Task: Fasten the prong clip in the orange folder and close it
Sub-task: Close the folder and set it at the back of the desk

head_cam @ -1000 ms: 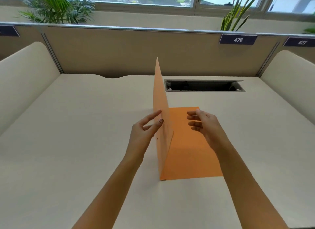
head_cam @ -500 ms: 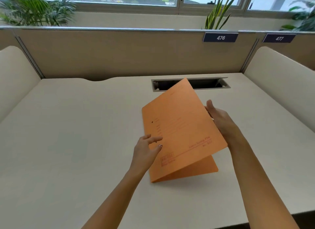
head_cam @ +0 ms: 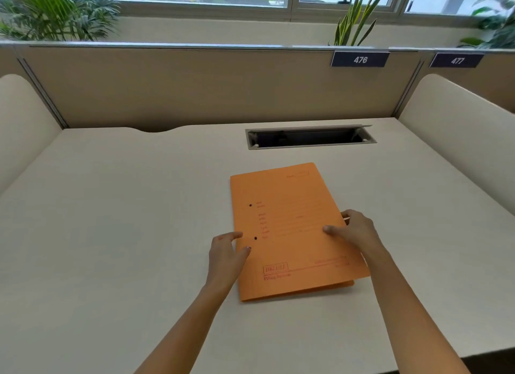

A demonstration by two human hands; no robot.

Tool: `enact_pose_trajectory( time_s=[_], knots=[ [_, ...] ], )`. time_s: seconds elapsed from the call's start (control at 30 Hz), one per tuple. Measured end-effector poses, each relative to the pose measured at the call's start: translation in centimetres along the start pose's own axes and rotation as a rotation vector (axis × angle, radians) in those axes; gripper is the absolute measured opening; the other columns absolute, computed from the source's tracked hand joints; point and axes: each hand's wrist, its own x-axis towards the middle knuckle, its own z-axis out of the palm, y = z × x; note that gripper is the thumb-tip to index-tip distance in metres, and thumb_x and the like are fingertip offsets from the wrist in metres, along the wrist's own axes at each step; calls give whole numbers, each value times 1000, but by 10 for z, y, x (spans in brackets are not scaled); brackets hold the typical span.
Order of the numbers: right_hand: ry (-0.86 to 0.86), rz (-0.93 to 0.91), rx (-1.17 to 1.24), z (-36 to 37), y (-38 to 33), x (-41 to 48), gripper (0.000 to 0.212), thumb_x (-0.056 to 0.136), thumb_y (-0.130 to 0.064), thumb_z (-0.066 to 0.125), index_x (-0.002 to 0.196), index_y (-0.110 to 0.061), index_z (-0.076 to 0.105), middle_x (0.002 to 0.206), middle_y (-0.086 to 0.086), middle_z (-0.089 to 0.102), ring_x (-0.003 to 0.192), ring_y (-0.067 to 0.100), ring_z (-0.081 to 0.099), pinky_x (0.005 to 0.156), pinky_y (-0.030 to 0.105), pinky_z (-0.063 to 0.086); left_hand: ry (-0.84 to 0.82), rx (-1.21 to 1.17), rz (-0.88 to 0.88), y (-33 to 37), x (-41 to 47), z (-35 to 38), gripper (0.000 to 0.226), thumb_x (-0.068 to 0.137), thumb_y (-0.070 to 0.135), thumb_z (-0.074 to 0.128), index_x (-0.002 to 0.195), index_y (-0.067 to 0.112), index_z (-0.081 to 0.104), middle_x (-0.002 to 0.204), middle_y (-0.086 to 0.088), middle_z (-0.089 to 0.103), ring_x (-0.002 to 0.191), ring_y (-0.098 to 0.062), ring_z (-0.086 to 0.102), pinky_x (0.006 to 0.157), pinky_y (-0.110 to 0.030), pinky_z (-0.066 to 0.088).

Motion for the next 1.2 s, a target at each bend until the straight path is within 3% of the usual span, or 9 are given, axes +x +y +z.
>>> enact_pose_trajectory(
  time_s=[0.27, 0.4, 0.53, 0.73, 0.93, 1.2],
  knots=[
    [117, 149, -111, 37, -3, 1, 52, 74, -38, 78, 107, -7, 54, 108, 11, 63, 91, 30, 62, 66, 34, 45, -12, -49, -60, 0, 7, 5, 57, 86, 24, 65, 136, 12, 42, 134, -8, 54, 121, -22, 53, 99, -35, 44],
    [168, 212, -54, 49, -6, 1, 61, 69, -34, 82, 112, -1, 53, 111, 17, 61, 94, 36, 63, 69, 37, 50, 33, -198, -160, 3, 12, 3, 55, 87, 22, 65, 132, 7, 38, 132, -10, 54, 115, -23, 55, 86, -29, 42],
    [166, 226, 69, 51, -4, 4, 60, 68, -31, 83, 111, -2, 53, 107, 16, 65, 94, 36, 63, 67, 37, 49, 61, -302, -237, -7, 20, -2, 56, 84, 22, 67, 131, 6, 40, 128, -11, 59, 113, -27, 58, 97, -42, 49],
    [231, 138, 123, 56, -4, 0, 55, 74, -30, 79, 117, -6, 53, 112, 13, 65, 101, 34, 61, 74, 37, 47, 55, -318, -242, -12, 30, -9, 51, 79, 20, 73, 124, 4, 56, 114, -9, 68, 99, -26, 66, 93, -43, 53],
    [293, 35, 216, 67, -20, -4, 51, 77, -25, 76, 120, -8, 54, 113, 12, 67, 101, 32, 63, 81, 40, 50, 146, -295, -175, -12, 33, -19, 44, 79, 10, 71, 121, 10, 61, 112, -6, 68, 90, -17, 61, 84, -30, 50],
    [266, -138, 377, 73, -73, 22, 41, 80, -22, 74, 117, -13, 57, 107, 8, 70, 95, 27, 66, 81, 39, 55, 348, -351, -120, -1, 64, -58, 44, 77, 10, 73, 119, 16, 63, 116, -5, 68, 95, -17, 63, 90, -38, 53]
  ],
)
